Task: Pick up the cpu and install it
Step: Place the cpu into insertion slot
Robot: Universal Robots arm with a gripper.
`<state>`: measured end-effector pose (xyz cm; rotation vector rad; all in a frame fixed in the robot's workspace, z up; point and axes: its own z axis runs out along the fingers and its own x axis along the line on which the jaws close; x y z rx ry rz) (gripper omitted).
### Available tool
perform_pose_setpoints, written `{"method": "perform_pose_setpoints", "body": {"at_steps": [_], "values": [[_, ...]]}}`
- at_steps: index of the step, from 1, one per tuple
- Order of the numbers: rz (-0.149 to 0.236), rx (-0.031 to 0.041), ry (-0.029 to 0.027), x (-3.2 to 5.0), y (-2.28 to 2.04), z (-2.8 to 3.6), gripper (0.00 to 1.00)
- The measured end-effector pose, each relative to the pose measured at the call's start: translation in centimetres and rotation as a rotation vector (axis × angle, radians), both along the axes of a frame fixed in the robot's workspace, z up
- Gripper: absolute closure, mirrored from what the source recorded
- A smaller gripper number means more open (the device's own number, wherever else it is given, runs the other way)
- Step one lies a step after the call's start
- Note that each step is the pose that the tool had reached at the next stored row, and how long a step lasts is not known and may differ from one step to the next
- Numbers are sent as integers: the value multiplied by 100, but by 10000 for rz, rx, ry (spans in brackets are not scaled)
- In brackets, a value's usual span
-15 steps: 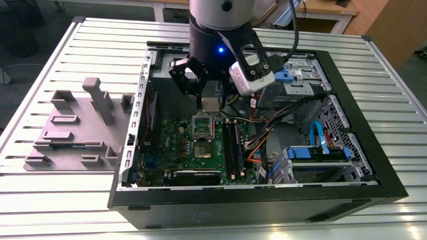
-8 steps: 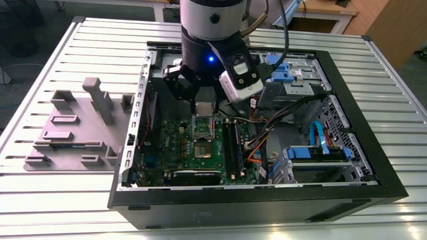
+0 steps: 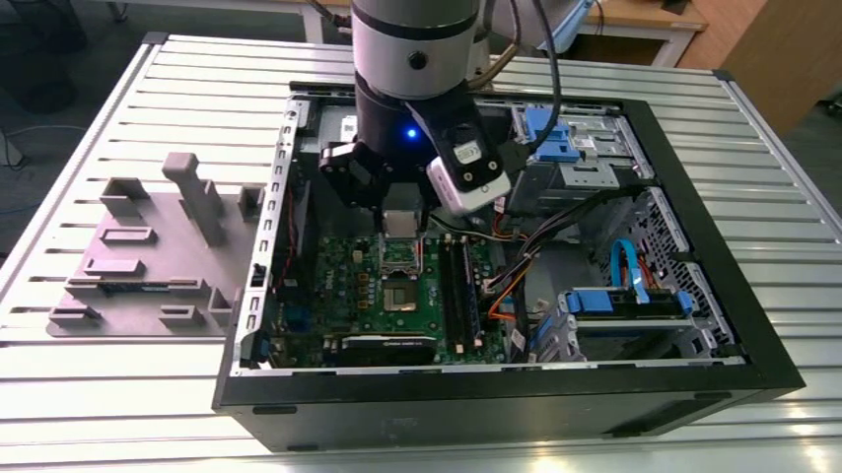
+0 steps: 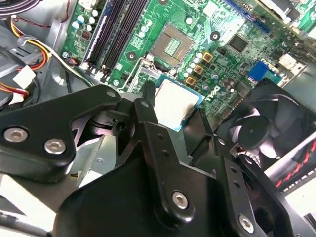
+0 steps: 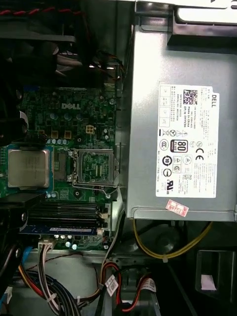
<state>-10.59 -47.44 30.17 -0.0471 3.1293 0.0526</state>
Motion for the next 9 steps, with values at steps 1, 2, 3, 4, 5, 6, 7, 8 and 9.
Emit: {"method": "perform_pose_setpoints", "body": {"at_steps": [1,2,3,4,5,6,7,8,9], "values": [[0,-3,0,0,0,-16,53],[1,-7,0,0,0,-27,53],[0,-10,0,0,0,-35,53],[0,-13,0,0,0,-41,53],[0,-15,1,0,0,-44,53],[0,-16,1,0,0,-47,53],[0,-15,0,0,0,-51,53],[0,-15,0,0,0,-54,53],[0,-16,1,-1,0,-55,53]]}}
